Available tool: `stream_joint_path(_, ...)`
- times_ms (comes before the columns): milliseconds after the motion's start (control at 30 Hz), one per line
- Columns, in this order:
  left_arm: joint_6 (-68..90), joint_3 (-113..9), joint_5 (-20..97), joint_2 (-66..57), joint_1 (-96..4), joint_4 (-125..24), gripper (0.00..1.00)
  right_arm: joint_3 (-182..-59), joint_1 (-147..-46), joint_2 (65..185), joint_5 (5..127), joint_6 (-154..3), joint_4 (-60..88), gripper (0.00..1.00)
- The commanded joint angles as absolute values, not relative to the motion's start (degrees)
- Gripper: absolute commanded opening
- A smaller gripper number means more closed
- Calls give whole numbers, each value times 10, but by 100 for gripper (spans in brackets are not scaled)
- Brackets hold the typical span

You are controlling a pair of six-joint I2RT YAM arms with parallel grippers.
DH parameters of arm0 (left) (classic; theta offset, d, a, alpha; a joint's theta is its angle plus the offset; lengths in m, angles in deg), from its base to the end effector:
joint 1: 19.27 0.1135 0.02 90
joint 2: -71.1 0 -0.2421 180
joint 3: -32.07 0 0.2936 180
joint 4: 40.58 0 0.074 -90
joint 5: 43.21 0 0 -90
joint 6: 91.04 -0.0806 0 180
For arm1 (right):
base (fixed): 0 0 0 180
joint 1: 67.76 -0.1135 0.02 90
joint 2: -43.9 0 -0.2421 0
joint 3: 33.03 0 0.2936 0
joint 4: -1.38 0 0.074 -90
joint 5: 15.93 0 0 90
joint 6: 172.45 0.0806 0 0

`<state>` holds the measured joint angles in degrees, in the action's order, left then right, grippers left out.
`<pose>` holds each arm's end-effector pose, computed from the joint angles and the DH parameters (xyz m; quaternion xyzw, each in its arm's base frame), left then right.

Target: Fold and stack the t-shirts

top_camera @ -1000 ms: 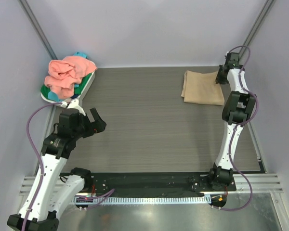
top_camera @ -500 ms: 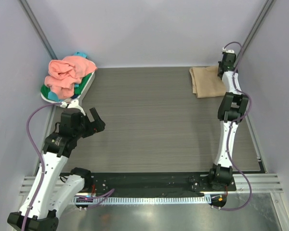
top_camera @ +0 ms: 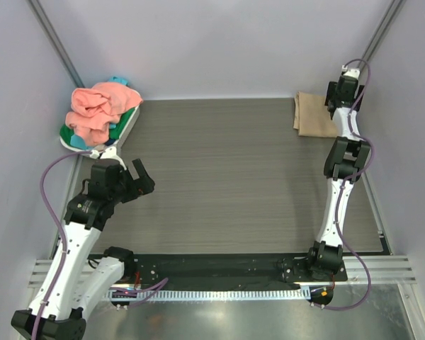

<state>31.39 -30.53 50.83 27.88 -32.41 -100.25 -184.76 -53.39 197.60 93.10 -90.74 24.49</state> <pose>0.2334 -0.0486 0.2769 -0.1665 0.8915 -0.1332 0.3997 0.6391 -0.1909 0.1470 0.1327 0.8263 -0.2408 0.4916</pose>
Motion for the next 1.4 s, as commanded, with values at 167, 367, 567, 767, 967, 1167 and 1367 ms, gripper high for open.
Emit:
stream_joint_path(167,312,-304,514,297,-325,-986,100,-1770,-544,1828,960,-846,184,97)
stream_joint_path(367,318,-306,554,308,-325,-990,100,-1591,-566,1616,932,-726,214,97)
stream_joint_path(567,328,-304,568,279,-322,-961,100,-1335,-691,1384,847,-633,242,97)
stream_joint_path(767,325,-323,551,242,-322,-957,100,-1106,-832,1198,757,-569,243,100)
stream_joint_path(967,314,-305,531,264,-322,-939,100,-1005,-846,1080,736,-574,313,100)
stream_joint_path(1167,338,-328,632,266,-321,-967,100,-919,-850,964,670,-526,319,100)
stream_joint_path(1367,329,-349,668,272,-321,-945,100,-831,-867,898,631,-509,307,100)
